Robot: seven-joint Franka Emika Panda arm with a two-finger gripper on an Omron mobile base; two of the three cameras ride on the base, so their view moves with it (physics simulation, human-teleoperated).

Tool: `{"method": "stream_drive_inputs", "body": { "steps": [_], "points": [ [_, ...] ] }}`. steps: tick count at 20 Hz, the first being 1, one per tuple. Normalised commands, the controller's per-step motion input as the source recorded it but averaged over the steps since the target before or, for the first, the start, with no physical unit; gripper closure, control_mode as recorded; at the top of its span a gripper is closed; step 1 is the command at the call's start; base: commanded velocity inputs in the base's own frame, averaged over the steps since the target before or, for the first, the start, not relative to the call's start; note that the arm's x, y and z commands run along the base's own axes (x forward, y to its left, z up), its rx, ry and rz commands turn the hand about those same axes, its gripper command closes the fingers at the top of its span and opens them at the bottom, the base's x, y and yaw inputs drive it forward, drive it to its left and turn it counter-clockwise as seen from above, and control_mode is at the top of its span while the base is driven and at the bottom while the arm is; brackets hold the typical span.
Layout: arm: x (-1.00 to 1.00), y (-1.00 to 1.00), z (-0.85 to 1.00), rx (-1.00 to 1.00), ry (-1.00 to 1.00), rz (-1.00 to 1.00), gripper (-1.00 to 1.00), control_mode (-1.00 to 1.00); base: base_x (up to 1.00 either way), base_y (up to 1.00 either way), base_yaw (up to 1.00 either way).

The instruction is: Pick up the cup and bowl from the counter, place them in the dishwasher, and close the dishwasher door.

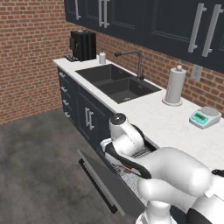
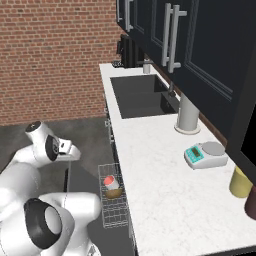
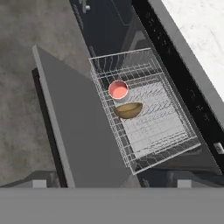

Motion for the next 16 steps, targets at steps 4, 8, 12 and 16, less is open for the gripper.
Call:
{"method": "stream_drive_inputs", "body": {
  "steps": [4,8,12,16],
  "points": [
    [-0.59,0.25,-0.02,-0.16,0.00,0.01,-1.00,-1.00,0.00,0.00,0.00],
    [-0.39,0.15,0.00,-0.10,-0.01,0.01,-1.00,-1.00,0.00,0.00,0.00],
    [-0.11,0.11,0.00,-0.08,0.00,0.00,-1.00,-1.00,0.00,0.00,0.00],
    [0.00,0.16,-0.15,-0.12,0.00,0.00,-1.00,-1.00,0.00,0.00,0.00]
  ]
}}
